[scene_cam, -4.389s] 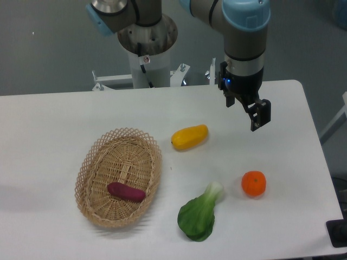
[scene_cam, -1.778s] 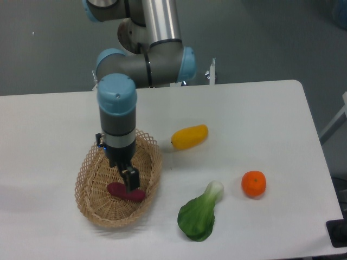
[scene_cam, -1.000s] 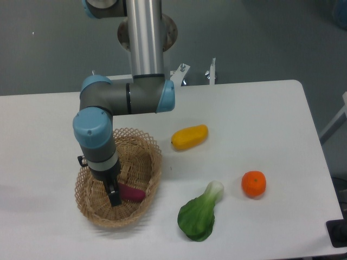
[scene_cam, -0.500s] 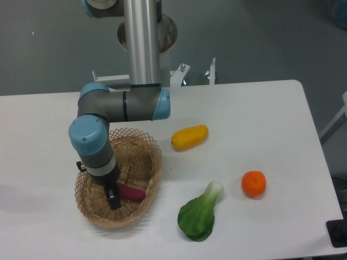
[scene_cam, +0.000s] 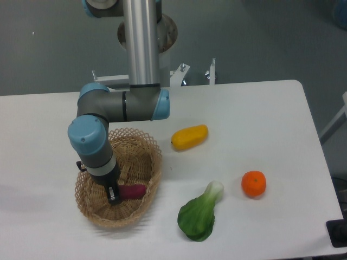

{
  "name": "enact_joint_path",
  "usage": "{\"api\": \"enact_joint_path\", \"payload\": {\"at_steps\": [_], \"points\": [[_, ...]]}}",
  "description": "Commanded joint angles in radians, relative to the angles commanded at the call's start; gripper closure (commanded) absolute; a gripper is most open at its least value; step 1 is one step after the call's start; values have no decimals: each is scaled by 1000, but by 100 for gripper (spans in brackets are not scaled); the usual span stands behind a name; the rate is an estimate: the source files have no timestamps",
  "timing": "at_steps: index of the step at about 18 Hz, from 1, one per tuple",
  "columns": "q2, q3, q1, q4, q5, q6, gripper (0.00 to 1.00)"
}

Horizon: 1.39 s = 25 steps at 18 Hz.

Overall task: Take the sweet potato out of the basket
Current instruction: 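Close the gripper on the purple sweet potato, then lift the sweet potato out of the basket and carry it away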

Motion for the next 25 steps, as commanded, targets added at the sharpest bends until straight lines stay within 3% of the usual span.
{"api": "enact_joint_path", "payload": {"at_steps": [3,11,14,19,25], "points": [[3,5,0,2,-2,-2,64],[49,21,3,-11,-2,-2,67],[75,73,24,-29,2,-20,67],[138,127,152,-129,-8,-20,66],[158,256,334,-316,-29,17,66]]}}
